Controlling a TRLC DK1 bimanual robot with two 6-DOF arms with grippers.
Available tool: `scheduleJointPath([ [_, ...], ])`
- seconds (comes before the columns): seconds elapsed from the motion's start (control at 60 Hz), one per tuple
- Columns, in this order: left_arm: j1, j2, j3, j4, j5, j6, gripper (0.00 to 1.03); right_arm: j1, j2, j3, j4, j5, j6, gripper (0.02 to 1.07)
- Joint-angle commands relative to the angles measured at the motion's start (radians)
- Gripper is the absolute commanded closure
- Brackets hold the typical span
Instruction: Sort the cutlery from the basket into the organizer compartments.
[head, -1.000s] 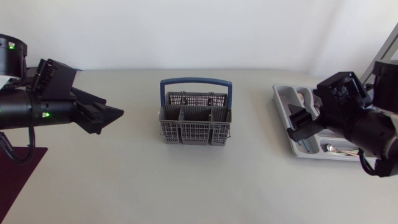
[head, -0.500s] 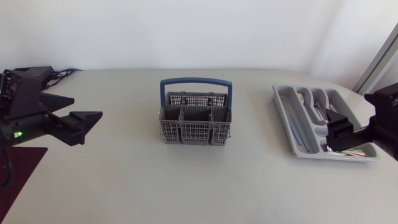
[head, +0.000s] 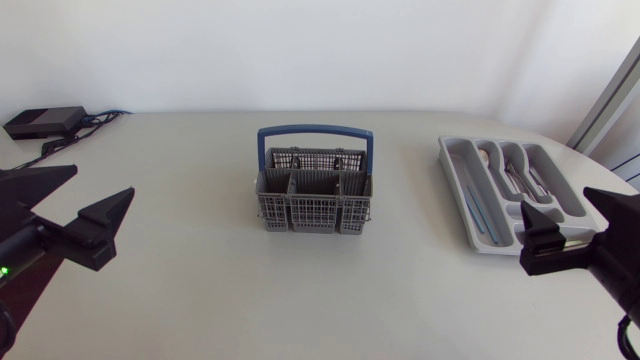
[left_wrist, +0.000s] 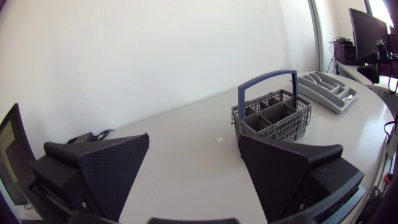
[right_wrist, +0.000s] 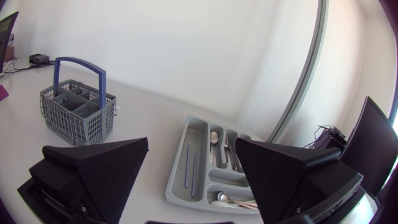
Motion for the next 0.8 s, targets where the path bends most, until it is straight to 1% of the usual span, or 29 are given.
scheduleJointPath([
  [0.0,0.007,-0.039,-0.06,0.029,-0.011,-0.04,0.04,-0.014,-0.042,-0.058,0.031,-0.017,0.066,0.06],
  [0.483,0.039,-0.273,-0.32,0.175,-0.068,-0.21,0.04,-0.073,-0.288,-0.315,0.184,-0.126,0.27,0.06],
  [0.717,0.056,-0.397,-0.459,0.253,-0.099,-0.3,0.04,-0.073,-0.288,-0.315,0.184,-0.126,0.27,0.06],
  [0.783,0.056,-0.399,-0.461,0.254,-0.099,-0.302,0.04,-0.073,-0.288,-0.315,0.184,-0.126,0.27,0.06],
])
